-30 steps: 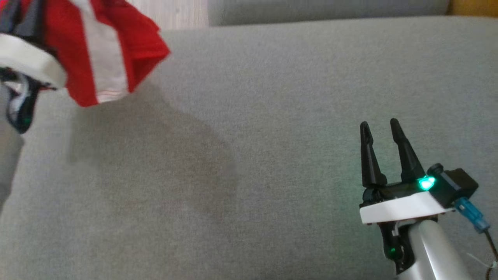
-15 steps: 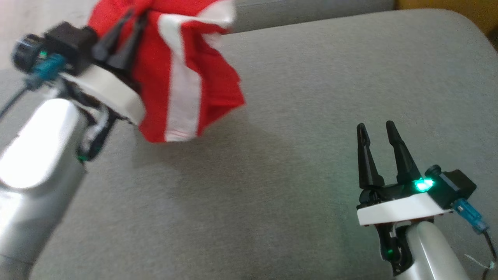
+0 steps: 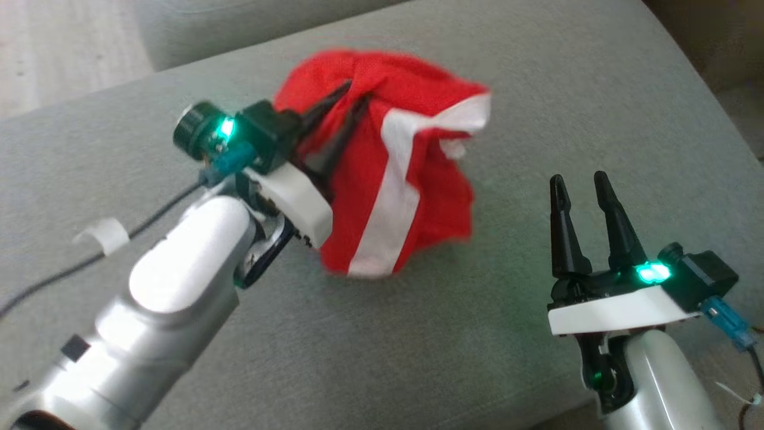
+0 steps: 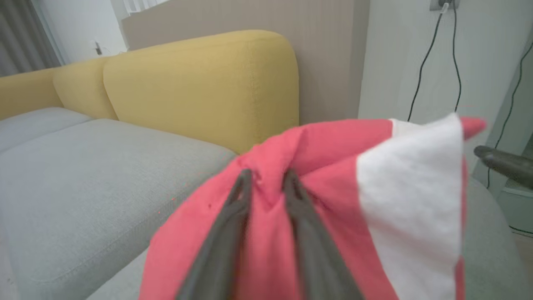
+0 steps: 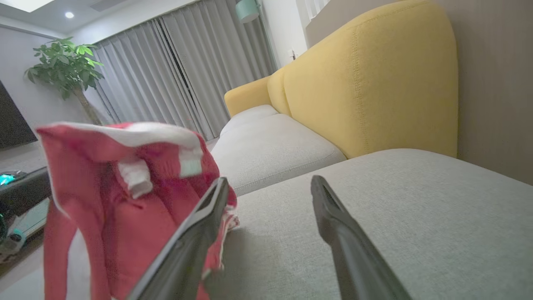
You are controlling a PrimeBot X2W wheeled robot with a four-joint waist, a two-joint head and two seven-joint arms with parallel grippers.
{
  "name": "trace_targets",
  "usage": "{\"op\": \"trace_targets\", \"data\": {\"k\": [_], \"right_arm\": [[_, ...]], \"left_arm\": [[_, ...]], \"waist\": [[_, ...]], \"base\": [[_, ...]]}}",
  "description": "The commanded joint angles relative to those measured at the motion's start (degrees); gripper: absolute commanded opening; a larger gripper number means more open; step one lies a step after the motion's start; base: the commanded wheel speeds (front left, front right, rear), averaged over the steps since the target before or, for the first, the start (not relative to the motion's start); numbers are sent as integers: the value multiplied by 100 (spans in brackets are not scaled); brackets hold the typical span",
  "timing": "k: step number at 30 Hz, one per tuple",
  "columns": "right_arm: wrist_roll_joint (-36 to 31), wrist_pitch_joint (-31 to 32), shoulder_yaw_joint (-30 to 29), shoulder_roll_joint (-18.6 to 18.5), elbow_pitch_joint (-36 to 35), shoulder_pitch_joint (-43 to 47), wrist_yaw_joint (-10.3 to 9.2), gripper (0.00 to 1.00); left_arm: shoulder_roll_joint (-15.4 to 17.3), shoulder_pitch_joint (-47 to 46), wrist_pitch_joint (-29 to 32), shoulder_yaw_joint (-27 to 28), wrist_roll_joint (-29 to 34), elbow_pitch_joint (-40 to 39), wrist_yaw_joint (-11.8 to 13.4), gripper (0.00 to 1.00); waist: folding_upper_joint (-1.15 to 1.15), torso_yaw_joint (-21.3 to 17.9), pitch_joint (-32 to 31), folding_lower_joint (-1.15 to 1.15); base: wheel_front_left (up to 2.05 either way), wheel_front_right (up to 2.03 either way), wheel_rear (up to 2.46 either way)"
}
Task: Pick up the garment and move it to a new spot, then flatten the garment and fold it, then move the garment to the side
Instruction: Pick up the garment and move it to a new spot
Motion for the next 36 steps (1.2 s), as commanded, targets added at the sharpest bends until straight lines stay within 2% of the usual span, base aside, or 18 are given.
{"op": "trace_targets", "data": {"k": [1,5,11,18,21,25,28,32,36], "right_arm": [[38,-61,129,-23,-216,-208,44,100],[29,-61,56,-23,-253,-190,44,100],[-105,-61,-105,-23,-278,-107,44,100],[-277,-61,-273,-23,-329,139,44,100],[-295,-61,-372,-23,-366,275,44,100],[-334,-61,-410,-23,-351,465,44,100],[-354,-61,-400,-23,-328,549,44,100],[-358,-61,-363,-23,-290,562,44,100],[-356,-61,-308,-23,-260,543,44,100]], "left_arm": [[115,-163,-95,253,3,-55,21,100],[138,-126,-464,233,156,447,84,100],[348,158,-1123,614,-13,728,312,100],[756,1180,-1529,1133,-158,238,728,100],[800,1824,-1558,1370,-116,-187,987,100],[610,2708,-1563,1738,106,-817,1238,100],[400,3249,-1564,1958,295,-1072,1296,100],[109,3635,-1564,2253,473,-1240,1229,100],[-46,3761,-1564,2434,660,-1252,1059,100]], "waist": [[0,-103,91,0],[0,-70,119,0],[0,339,-23,0],[0,943,-280,0],[0,1157,-346,0],[0,1372,-453,0],[0,1437,-532,0],[0,1454,-588,0],[0,1423,-622,0]], "base": [[0,0,0],[0,0,0],[0,0,0],[0,0,0],[0,0,0],[0,0,0],[0,0,0],[0,0,0],[0,0,0]]}}
